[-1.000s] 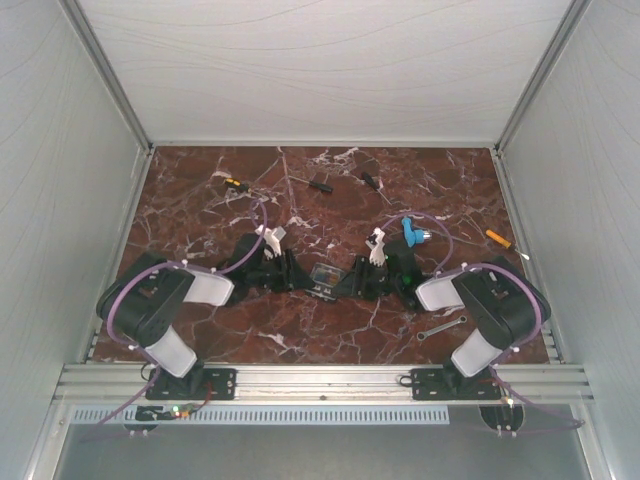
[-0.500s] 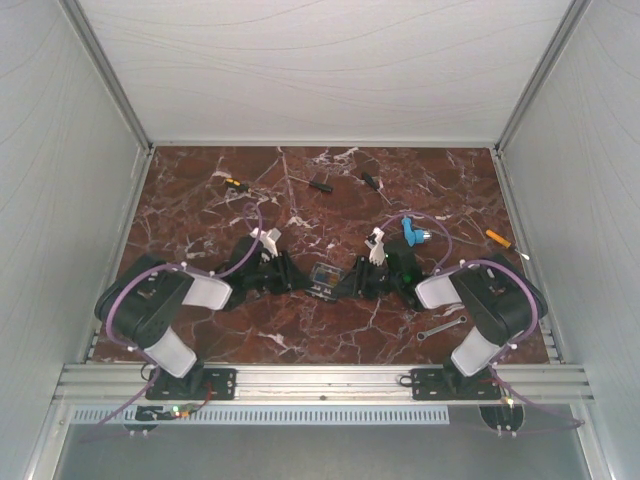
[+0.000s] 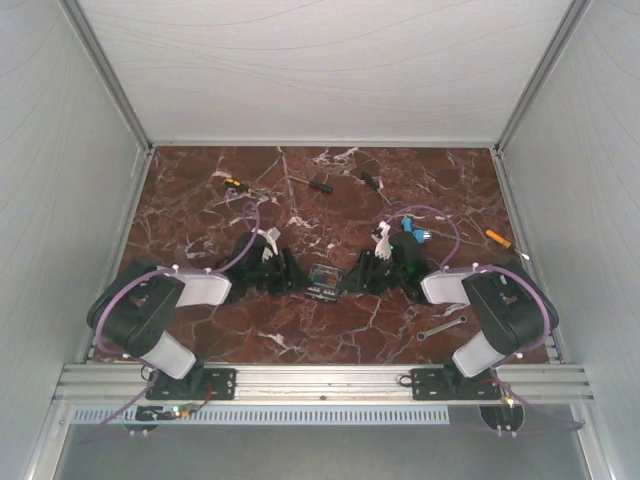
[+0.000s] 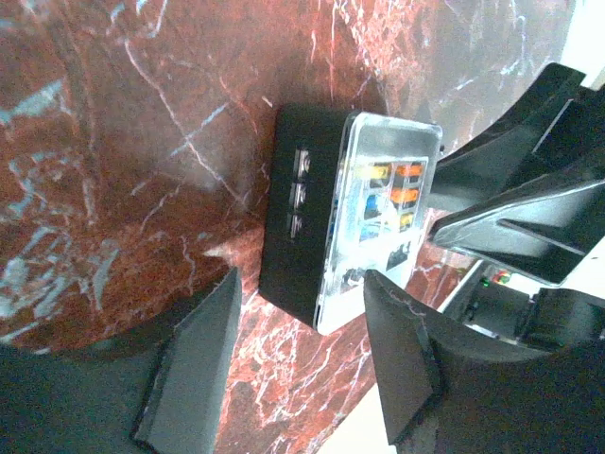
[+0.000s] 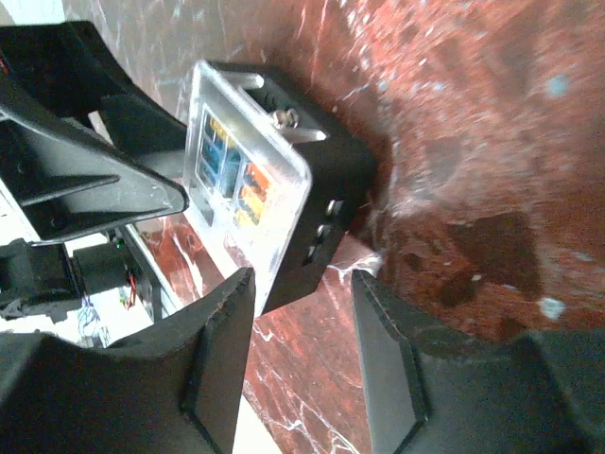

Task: Snap on the fuse box
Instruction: Adjust the fuse box base at the center of the board.

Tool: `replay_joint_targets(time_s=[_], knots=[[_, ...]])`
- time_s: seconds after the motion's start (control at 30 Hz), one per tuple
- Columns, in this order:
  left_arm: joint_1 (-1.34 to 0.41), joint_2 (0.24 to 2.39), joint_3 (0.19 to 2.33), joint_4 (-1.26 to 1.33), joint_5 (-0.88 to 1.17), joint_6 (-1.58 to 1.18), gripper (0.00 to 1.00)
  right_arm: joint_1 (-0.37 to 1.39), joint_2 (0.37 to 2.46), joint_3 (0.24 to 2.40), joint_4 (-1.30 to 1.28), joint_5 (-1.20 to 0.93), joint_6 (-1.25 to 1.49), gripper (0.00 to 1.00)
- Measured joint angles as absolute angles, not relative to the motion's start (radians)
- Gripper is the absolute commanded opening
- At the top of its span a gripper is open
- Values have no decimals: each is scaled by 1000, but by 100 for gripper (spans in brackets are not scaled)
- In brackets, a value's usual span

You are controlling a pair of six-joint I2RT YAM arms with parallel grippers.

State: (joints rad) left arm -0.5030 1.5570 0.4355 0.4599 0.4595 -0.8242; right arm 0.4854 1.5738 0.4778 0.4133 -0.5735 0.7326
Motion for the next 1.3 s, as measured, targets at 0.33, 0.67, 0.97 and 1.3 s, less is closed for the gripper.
replay_joint_targets(time_s=[0.33, 0.67, 0.97, 1.3], knots=[[-467, 1592, 604, 307, 399, -744, 54, 432, 1573, 521, 406, -584, 728, 44], [-463, 1725, 658, 381, 460, -757, 37, 431, 1676, 541, 455, -624, 751, 29], [-449, 1770, 595, 566, 521, -859, 21, 419, 1736, 554, 509, -694, 774, 21], [-449, 1738, 480, 727, 452, -946, 17, 433, 1777, 636, 435, -718, 742, 22]])
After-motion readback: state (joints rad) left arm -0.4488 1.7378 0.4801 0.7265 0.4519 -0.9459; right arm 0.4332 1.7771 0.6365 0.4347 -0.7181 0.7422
